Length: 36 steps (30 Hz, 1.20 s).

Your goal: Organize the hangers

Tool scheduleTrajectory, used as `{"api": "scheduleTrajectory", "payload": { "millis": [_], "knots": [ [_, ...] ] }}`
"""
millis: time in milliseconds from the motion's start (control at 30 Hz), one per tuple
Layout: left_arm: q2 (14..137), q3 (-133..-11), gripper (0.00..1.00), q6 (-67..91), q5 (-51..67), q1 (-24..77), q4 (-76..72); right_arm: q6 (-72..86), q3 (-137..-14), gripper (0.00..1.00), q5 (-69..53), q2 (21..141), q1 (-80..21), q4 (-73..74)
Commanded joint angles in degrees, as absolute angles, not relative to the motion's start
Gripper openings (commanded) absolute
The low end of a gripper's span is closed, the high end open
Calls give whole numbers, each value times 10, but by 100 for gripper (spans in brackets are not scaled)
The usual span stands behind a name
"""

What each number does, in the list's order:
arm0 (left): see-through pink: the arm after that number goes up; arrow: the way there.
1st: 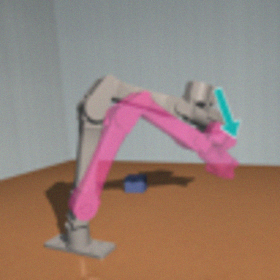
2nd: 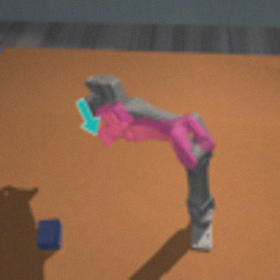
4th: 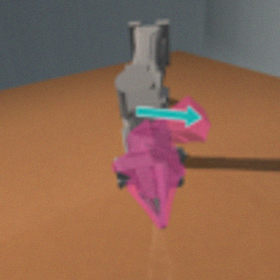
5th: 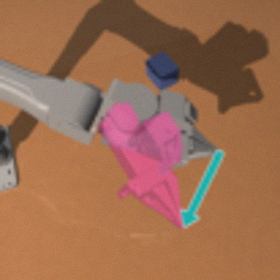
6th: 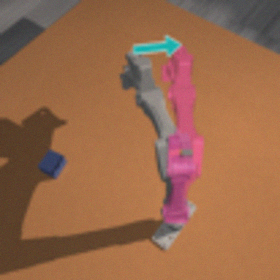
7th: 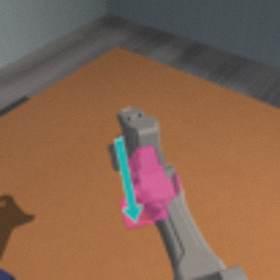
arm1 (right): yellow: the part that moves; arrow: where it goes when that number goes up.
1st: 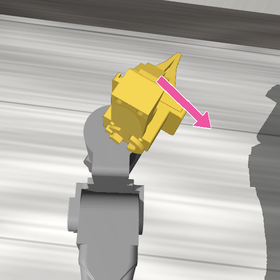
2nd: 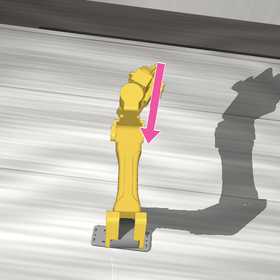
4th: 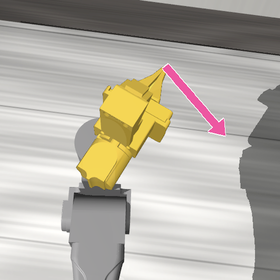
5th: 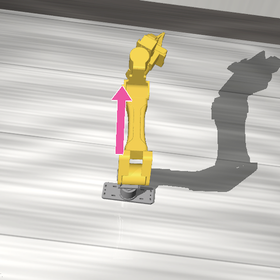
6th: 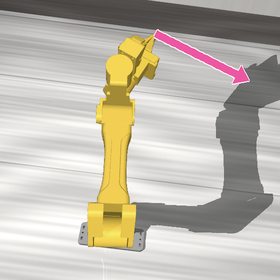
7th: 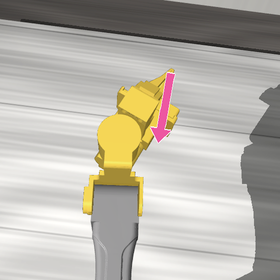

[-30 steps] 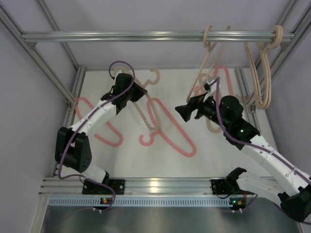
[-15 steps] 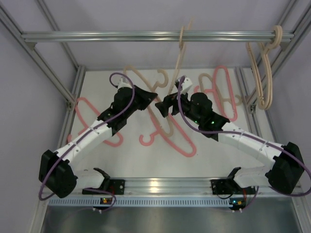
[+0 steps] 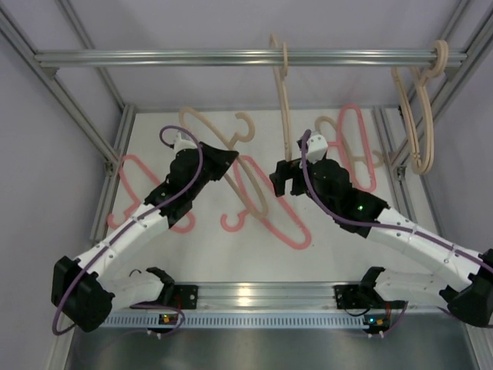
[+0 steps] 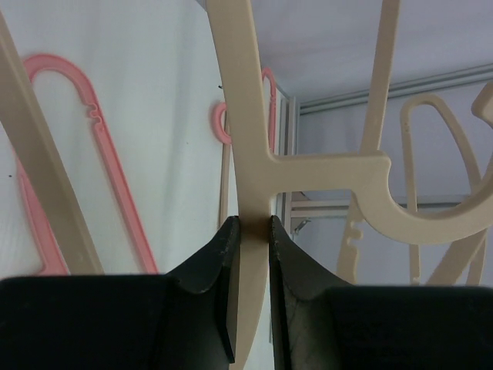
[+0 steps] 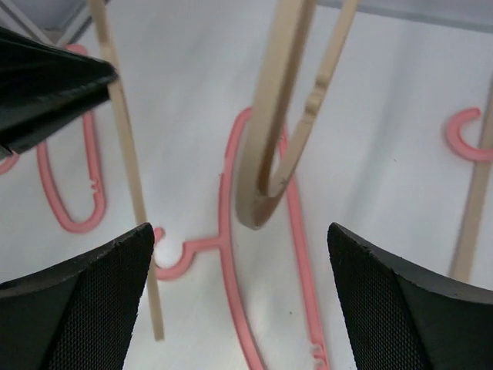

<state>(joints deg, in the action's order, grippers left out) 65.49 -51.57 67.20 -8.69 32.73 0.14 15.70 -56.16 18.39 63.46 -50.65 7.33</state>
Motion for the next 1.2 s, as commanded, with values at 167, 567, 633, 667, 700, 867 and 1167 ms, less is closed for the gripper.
{"api": "scheduleTrajectory", "payload": {
  "millis": [167, 567, 633, 667, 700, 867, 1167],
  "knots": [
    [599, -488, 0, 641, -151, 326, -7, 165, -621, 91, 301, 575, -515, 243],
    [540, -457, 0, 616, -180, 315, 40, 145, -755, 75, 309, 699, -498, 241],
    [538, -455, 0, 612, -181, 313, 45, 139, -767, 67, 313, 709, -491, 242],
    [536, -455, 0, 611, -181, 313, 46, 138, -769, 63, 314, 710, -489, 242],
    [535, -454, 0, 608, -181, 312, 46, 137, -771, 59, 314, 712, -484, 242],
    [533, -453, 0, 605, -179, 310, 46, 134, -762, 29, 311, 698, -461, 243],
    [540, -452, 0, 604, -178, 309, 46, 142, -685, 11, 191, 587, -304, 249]
  ]
}}
